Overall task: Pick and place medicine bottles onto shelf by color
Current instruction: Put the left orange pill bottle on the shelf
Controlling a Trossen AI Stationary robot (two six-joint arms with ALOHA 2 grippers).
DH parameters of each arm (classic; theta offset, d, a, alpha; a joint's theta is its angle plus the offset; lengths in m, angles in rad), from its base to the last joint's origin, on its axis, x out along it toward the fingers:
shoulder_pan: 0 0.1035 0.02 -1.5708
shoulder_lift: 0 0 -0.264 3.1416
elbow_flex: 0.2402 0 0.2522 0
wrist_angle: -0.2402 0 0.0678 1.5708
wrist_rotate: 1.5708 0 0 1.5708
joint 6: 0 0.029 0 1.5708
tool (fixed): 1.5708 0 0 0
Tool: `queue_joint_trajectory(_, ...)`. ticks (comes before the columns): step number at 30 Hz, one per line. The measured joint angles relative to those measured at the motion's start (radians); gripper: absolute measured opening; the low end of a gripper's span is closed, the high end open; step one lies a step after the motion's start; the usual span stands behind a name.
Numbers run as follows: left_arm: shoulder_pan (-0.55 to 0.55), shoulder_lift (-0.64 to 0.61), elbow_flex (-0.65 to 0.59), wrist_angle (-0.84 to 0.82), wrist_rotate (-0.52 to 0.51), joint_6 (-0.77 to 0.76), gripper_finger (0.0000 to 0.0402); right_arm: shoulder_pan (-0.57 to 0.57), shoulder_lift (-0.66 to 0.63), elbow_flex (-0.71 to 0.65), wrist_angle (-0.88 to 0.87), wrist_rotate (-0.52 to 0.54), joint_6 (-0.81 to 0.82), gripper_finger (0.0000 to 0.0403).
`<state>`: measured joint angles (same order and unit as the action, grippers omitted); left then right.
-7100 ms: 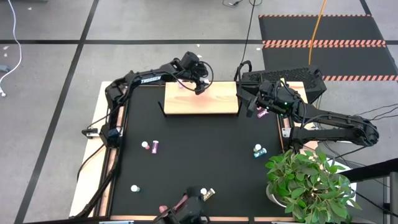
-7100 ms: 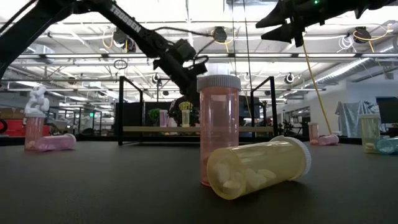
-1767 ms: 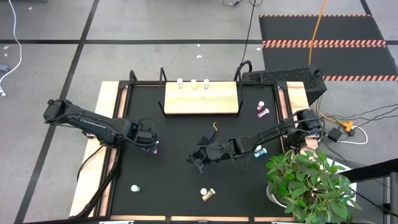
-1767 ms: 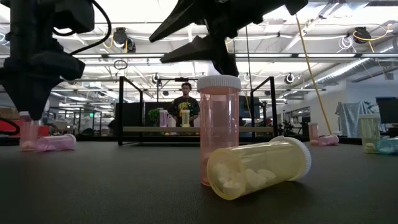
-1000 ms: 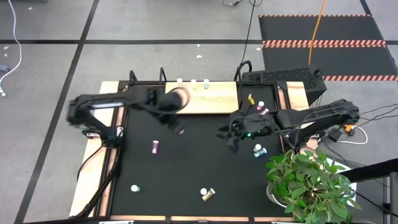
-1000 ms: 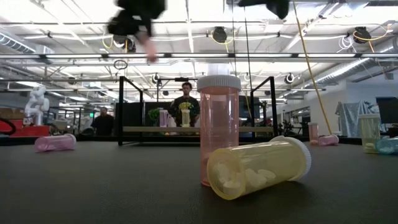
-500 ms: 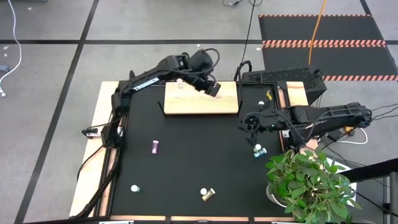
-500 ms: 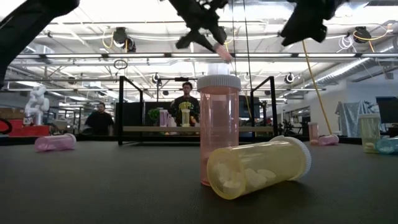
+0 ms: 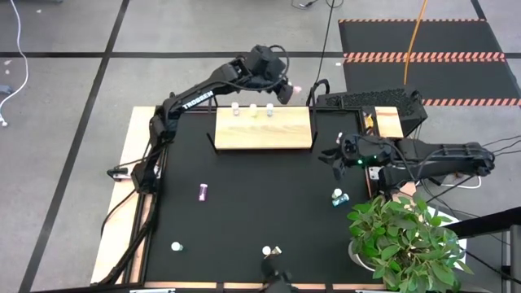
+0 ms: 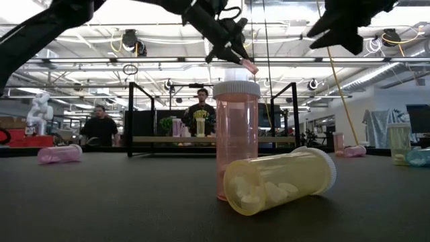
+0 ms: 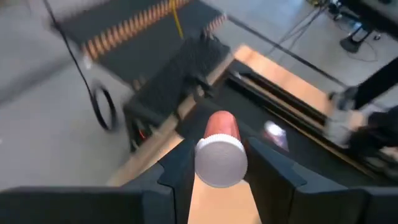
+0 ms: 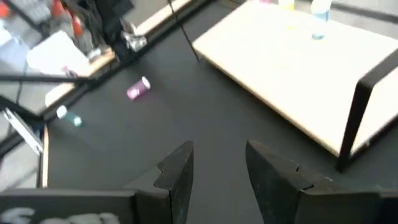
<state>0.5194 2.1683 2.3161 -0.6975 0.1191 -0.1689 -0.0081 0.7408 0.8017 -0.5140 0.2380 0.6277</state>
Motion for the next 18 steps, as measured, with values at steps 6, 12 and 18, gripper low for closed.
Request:
queue_joint_trajectory(6,0.014,0.034,-0.002,0.014,0.120,0.385,0.0133,-0.066,0.065,0.000,0.261,0.021,-0.151,0.0139)
queue_joint_trajectory(12,-0.008,-0.030,-0.002,-0.116,0.169,0.706,0.0133,-0.186,0.116,0.000,0.441,0.182,-0.431,0.0143)
queue_joint_trajectory(18,-0.043,-0.094,-0.002,-0.195,0.219,0.845,0.0133,-0.333,0.204,0.006,0.635,-0.090,-0.515,0.0194)
